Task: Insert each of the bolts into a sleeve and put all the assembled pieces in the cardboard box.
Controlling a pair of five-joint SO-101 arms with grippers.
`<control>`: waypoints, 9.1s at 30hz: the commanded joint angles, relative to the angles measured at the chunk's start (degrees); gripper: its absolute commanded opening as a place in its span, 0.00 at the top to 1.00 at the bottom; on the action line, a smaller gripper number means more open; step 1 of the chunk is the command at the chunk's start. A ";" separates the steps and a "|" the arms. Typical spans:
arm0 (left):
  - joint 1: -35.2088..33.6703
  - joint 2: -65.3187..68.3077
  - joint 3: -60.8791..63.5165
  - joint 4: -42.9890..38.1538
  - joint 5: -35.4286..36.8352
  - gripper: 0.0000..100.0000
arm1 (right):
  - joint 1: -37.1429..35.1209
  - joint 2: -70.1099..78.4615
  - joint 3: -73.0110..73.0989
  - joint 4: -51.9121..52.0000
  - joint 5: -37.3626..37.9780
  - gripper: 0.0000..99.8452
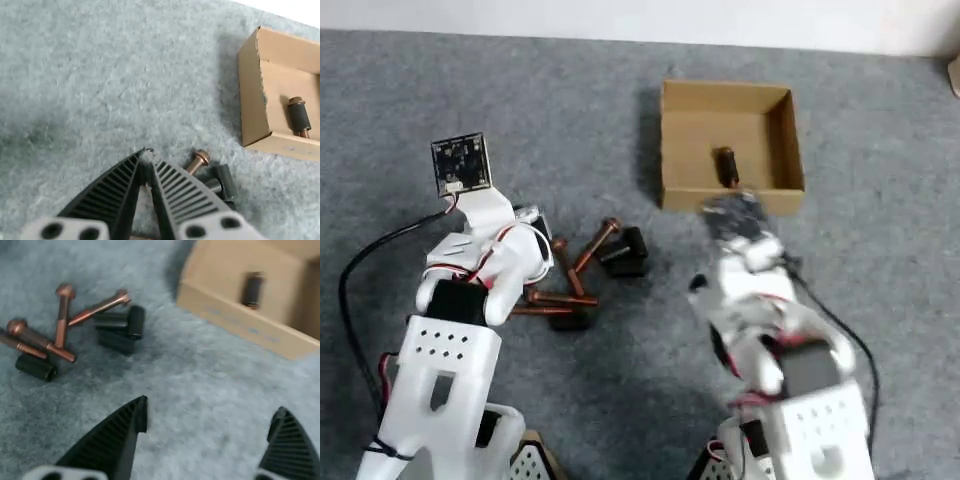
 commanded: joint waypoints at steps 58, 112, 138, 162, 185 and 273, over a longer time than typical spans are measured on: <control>-2.77 -1.19 4.35 -10.73 0.09 0.99 | -9.10 73.80 -26.59 -31.96 -18.29 0.65; -2.59 -1.19 4.44 -10.99 0.09 0.99 | -12.18 74.07 -26.86 -33.63 -17.49 0.66; -2.59 -1.19 4.44 -10.99 0.09 0.99 | -14.99 73.54 -26.68 -31.43 -16.62 1.00; 2.95 9.54 -13.76 7.74 6.15 0.99 | 3.82 -5.58 7.69 -13.49 -7.91 1.00; 6.29 52.35 -41.01 34.73 24.44 0.99 | 9.19 -25.71 28.62 -17.45 -7.38 1.00; 1.36 82.15 -60.00 36.84 21.63 1.00 | 9.01 -25.71 35.21 -24.48 -5.27 1.00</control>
